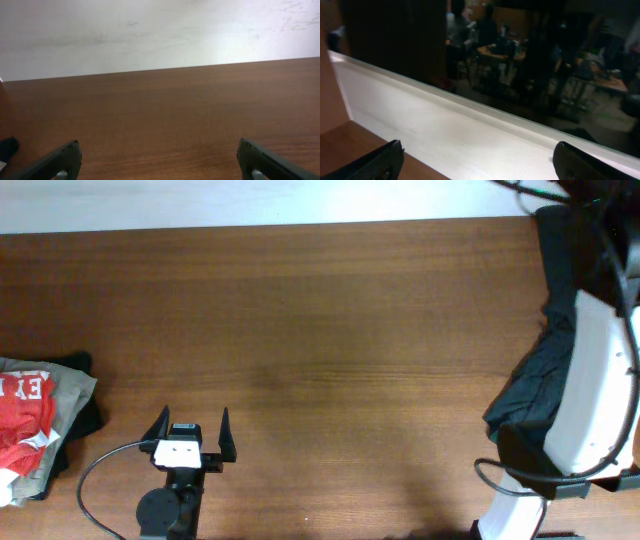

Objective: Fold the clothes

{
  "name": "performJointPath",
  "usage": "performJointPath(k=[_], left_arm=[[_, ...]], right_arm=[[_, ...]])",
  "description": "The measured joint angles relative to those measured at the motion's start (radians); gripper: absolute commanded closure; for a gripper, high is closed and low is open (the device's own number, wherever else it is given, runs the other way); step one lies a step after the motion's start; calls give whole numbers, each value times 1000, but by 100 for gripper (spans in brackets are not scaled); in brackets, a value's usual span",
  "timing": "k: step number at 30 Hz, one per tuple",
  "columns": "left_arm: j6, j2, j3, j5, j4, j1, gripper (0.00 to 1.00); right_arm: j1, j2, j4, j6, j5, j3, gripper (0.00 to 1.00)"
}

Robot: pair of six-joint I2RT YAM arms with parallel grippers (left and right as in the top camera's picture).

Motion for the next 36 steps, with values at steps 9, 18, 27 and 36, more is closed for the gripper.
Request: performJointPath(k=[9,18,27,36], left_arm=[[0,0,0,0,3,0,1],[0,0,-1,0,2,0,1],[0,1,-1,0,1,0,1],[0,0,-1,0,1,0,1]], right_arm=[[49,-575,485,-3,154,-1035,1],[-29,-1390,862,18,356,-2045,1],[-111,-1915,1108,197,349,-2610,1],[-32,-1970,1132,209,312,-2739,1]])
